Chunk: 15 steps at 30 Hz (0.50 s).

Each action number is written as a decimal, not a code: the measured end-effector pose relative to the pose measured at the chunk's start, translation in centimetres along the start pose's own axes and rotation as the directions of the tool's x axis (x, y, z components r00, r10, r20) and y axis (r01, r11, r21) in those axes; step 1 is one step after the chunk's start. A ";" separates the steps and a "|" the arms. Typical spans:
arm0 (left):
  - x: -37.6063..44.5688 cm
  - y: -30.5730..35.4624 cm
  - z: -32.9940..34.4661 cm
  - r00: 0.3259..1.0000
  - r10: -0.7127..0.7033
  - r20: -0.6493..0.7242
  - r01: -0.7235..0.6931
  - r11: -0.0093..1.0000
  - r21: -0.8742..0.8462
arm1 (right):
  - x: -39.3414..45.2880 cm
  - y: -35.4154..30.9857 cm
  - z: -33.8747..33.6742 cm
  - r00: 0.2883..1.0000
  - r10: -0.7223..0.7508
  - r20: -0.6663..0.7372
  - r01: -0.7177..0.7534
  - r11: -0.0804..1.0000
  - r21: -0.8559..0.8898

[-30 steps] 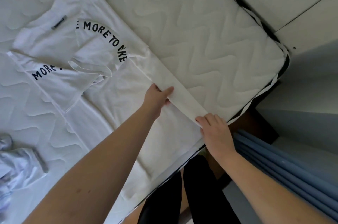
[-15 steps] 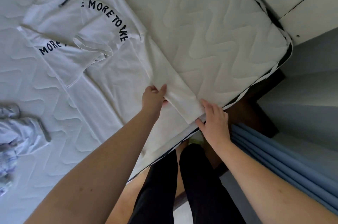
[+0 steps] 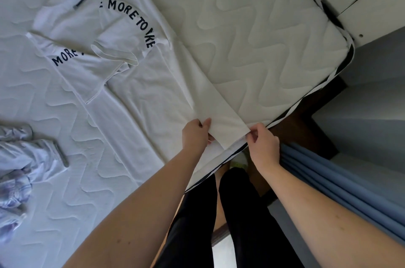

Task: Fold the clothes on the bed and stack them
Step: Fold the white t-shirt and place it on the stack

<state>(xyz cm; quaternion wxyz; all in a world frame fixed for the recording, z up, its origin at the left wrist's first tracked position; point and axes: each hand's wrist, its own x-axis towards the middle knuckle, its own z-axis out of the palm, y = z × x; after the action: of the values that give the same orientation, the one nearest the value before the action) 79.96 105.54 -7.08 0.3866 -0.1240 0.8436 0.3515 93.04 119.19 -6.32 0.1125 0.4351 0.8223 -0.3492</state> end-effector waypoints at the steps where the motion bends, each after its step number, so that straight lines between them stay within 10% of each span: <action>1: -0.1 -0.1 0.0 1.000 0.004 0.004 -0.005 0.999 0.042 | 0.0 0.0 0.0 1.000 0.013 -0.005 -0.013 1.000 0.006; 7: -0.4 -0.1 -0.2 0.999 0.042 0.007 -0.043 0.984 0.173 | -0.9 0.4 -0.4 0.992 0.114 -0.049 -0.108 0.988 0.110; 15: -1.8 -0.6 -0.3 0.991 0.006 0.131 0.003 0.998 -0.069 | -1.2 -2.0 -0.1 0.968 -0.163 -0.191 0.167 0.986 0.005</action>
<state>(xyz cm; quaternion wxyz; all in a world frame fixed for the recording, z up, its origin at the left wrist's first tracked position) 81.25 104.79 -5.93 0.4363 -0.1134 0.8039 0.3879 92.22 117.71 -4.69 -0.0006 0.3975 0.8589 -0.3231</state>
